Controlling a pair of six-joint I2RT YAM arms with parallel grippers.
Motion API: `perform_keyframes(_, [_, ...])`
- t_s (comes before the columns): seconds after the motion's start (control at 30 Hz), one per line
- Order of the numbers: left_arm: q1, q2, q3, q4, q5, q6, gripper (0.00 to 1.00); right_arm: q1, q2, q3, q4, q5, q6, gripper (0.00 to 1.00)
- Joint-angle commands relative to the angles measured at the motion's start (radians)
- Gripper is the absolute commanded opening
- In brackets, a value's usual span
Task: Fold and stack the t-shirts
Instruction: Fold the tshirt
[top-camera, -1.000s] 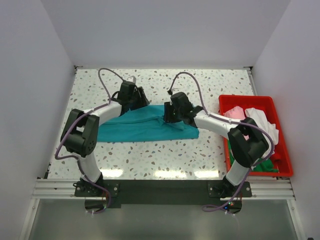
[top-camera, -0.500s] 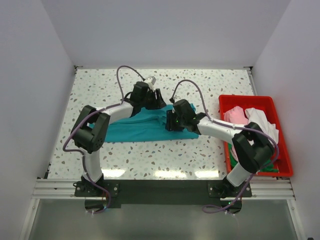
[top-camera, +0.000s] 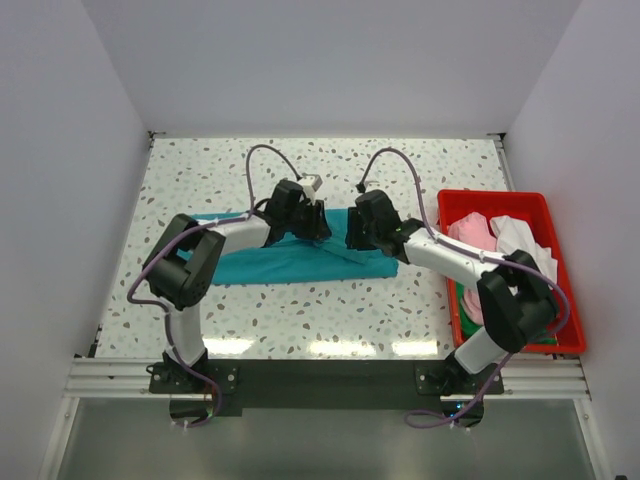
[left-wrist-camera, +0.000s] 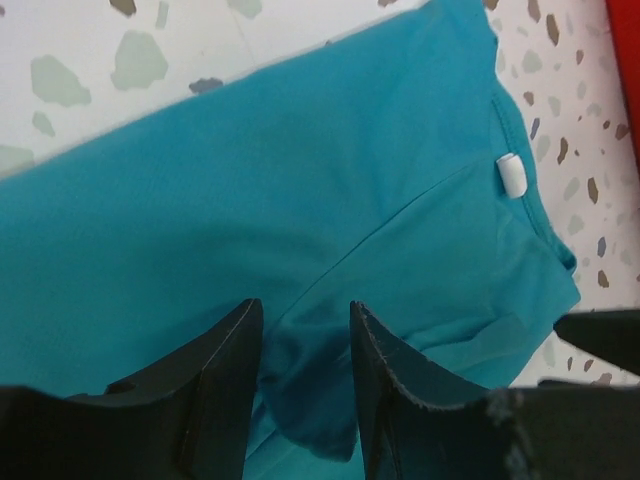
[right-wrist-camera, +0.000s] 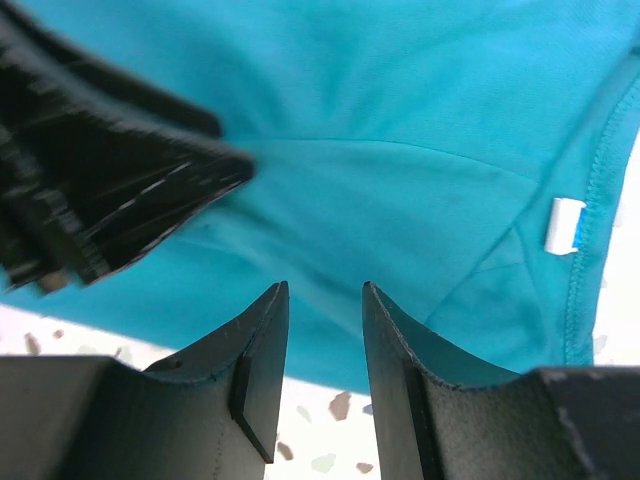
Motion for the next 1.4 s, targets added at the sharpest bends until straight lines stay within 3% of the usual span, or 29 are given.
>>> perform_keyframes(0.0, [-0.003,-0.072,-0.028,0.037,0.003,0.038,0.44,-0.027,0.047,0.048,-0.012,0.033,0.03,0.39])
perform_keyframes(0.33, [-0.01,-0.117,-0.088,0.023,-0.063,0.036,0.35,-0.059,0.165,0.087,-0.021,0.021,0.053,0.39])
perform_keyframes(0.67, [-0.095,-0.07,-0.056,-0.087,-0.263,0.079,0.25,-0.09,0.261,0.086,-0.014,0.016,0.073,0.38])
perform_keyframes(0.93, [-0.132,-0.033,-0.005,-0.173,-0.433,0.085,0.24,-0.137,0.313,0.153,-0.047,-0.006,0.053,0.39])
perform_keyframes(1.13, [-0.138,0.05,0.105,-0.218,-0.462,-0.013,0.27,-0.203,0.414,0.305,-0.109,-0.016,0.006,0.42])
perform_keyframes(1.3, [-0.14,0.18,0.305,-0.248,-0.408,-0.119,0.34,-0.274,0.605,0.601,-0.173,-0.085,-0.089,0.49])
perform_keyframes(1.37, [-0.14,0.225,0.373,-0.262,-0.379,-0.136,0.43,-0.286,0.665,0.755,-0.199,-0.081,-0.12,0.53])
